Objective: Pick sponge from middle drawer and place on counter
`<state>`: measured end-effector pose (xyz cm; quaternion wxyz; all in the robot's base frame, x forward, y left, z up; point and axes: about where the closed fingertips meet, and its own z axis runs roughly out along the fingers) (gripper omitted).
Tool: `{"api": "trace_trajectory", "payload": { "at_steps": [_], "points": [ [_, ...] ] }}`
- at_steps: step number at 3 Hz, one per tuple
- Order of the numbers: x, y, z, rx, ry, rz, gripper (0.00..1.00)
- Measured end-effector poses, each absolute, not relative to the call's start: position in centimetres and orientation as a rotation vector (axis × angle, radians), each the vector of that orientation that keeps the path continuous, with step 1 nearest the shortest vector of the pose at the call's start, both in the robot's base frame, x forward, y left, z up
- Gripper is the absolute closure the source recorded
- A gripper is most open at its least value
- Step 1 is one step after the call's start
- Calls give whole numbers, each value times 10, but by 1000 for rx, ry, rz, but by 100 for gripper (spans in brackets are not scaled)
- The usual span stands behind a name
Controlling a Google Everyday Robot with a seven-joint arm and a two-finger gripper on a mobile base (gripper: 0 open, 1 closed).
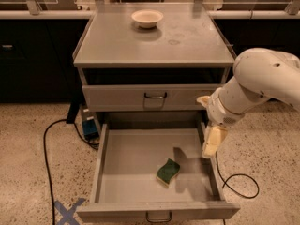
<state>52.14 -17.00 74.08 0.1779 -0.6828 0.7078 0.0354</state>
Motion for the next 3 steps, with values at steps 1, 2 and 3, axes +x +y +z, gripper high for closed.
{"api": "trace_trajectory", "payload": {
  "at_steps": [1,2,3],
  "points": [
    [526,-153,702,-1993,1984,159,0],
    [522,-143,665,-2051,2003,178,0],
    [483,-119,599,-2063,2103,156,0]
  ]
}}
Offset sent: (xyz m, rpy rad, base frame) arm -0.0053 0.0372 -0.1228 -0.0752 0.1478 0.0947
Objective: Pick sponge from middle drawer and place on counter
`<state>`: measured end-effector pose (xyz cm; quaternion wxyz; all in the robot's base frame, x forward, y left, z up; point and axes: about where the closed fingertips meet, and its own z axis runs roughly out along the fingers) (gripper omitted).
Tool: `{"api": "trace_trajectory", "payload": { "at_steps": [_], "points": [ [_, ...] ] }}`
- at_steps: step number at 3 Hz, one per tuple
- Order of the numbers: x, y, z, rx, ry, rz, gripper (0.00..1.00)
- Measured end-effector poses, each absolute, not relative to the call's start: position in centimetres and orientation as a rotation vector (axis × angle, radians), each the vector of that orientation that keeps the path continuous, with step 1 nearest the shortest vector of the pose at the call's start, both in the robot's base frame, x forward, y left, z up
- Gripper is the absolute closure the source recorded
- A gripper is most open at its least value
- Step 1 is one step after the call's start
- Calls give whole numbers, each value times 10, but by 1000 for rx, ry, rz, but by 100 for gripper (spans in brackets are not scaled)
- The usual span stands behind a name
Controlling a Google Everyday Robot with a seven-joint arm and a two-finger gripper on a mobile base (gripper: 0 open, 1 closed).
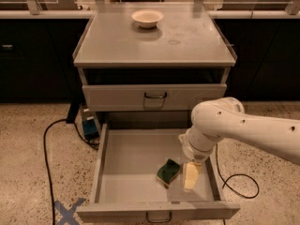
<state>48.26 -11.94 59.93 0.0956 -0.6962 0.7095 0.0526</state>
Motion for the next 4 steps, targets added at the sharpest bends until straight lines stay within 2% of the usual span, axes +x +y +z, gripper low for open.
{"api": "trace_trajectory", "payload": {
  "at_steps": [2,4],
  "points": [
    [486,-116,590,-2075,2063,177,0],
    [524,-96,564,-2126,1898,129,0]
  ]
}}
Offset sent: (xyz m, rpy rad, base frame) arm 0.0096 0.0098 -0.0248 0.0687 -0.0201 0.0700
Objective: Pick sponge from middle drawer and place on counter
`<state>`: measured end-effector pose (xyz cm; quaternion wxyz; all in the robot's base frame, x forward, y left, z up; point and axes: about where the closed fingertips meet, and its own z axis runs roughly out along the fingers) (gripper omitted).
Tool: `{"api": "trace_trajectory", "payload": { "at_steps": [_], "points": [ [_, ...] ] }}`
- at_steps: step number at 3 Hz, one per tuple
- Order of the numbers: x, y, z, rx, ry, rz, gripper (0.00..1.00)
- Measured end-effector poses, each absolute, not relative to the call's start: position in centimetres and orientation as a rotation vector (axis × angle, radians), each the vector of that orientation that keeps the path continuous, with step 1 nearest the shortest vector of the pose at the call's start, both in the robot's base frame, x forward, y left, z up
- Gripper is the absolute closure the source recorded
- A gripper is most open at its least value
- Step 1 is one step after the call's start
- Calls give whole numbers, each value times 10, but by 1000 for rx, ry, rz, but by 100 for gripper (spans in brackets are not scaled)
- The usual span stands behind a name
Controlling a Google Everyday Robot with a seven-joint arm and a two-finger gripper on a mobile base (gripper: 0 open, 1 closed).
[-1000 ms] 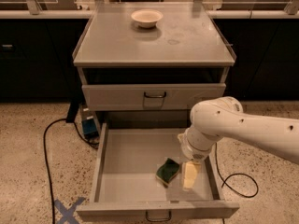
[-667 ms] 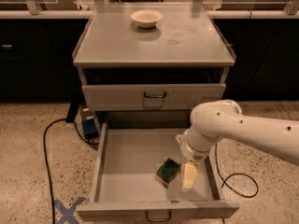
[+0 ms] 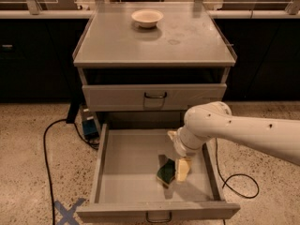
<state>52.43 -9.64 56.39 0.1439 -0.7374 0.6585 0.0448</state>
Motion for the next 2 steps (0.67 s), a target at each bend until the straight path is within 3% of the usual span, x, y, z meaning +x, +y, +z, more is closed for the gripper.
{"api": "trace_trajectory", "payload": {
  "at_steps": [2],
  "points": [
    [536,-84,528,-2183,1810,163,0]
  ]
}}
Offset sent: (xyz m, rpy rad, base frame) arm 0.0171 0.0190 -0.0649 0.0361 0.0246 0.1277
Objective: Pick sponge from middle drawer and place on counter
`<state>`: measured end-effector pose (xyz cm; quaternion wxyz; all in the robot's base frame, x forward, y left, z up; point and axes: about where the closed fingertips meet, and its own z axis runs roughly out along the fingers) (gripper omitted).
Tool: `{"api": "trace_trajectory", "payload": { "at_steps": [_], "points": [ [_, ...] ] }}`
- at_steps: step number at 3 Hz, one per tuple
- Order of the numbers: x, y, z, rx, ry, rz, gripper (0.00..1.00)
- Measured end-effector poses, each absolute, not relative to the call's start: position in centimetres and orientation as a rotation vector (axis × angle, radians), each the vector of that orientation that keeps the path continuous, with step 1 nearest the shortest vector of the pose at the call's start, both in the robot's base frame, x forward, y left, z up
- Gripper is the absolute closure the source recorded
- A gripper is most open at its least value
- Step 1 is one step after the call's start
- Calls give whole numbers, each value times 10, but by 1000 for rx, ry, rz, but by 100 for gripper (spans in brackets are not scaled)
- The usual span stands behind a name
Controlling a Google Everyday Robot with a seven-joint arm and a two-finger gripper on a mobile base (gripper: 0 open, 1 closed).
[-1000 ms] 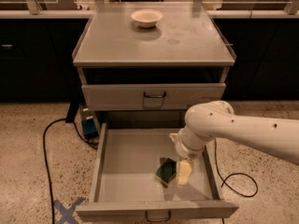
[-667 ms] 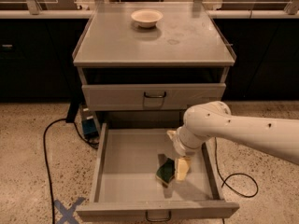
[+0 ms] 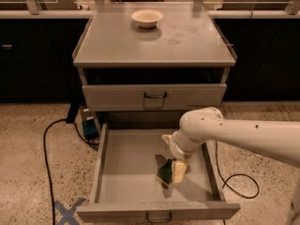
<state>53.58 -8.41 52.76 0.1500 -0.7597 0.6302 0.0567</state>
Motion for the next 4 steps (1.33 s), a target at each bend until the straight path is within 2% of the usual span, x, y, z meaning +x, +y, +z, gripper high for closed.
{"api": "trace_trajectory", "payload": {
  "at_steps": [2,4],
  "points": [
    [543,-74,471,-2283,1747,314,0],
    [544,-70,468,-2268,1730,380,0]
  ]
}}
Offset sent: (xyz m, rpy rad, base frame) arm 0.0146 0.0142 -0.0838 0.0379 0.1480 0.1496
